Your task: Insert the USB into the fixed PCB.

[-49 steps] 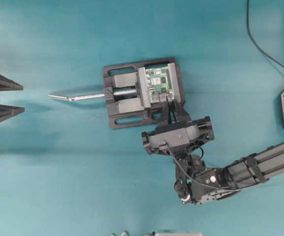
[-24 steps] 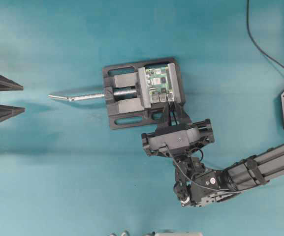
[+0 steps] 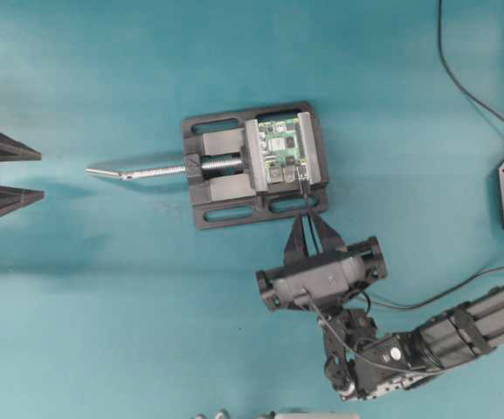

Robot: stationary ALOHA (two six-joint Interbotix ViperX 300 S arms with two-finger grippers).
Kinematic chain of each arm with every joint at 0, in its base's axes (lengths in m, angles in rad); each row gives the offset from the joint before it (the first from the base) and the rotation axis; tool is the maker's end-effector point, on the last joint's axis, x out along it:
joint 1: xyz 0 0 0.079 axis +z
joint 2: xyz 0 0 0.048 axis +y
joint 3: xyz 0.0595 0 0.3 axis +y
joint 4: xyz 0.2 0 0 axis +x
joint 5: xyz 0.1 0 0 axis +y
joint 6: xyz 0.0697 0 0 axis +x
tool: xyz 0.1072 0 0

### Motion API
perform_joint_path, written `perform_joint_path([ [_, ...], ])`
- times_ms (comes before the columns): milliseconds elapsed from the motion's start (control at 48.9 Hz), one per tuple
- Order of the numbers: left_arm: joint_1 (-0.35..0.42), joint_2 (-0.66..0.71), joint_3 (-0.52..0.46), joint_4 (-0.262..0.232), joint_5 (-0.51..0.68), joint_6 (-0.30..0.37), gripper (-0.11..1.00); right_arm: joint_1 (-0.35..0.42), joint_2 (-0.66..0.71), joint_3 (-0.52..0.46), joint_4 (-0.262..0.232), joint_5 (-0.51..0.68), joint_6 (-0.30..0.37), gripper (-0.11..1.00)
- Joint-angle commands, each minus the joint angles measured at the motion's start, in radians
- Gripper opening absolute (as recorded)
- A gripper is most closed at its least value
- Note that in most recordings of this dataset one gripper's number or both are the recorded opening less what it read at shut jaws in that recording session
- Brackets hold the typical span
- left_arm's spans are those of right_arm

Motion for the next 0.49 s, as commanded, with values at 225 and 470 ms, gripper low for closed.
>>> perform_joint_path([
  [225,0.002,0.014,-0.012,0.003,-0.008,-0.014,0.95,-0.003,-0.048,-0.011,-0.003,0.031,-0.002,0.27],
  [470,0.002,0.014,-0.012,0.003,-0.008,-0.014,0.95,-0.002,-0.057,-0.005,-0.003,0.029,-0.031,0.28],
])
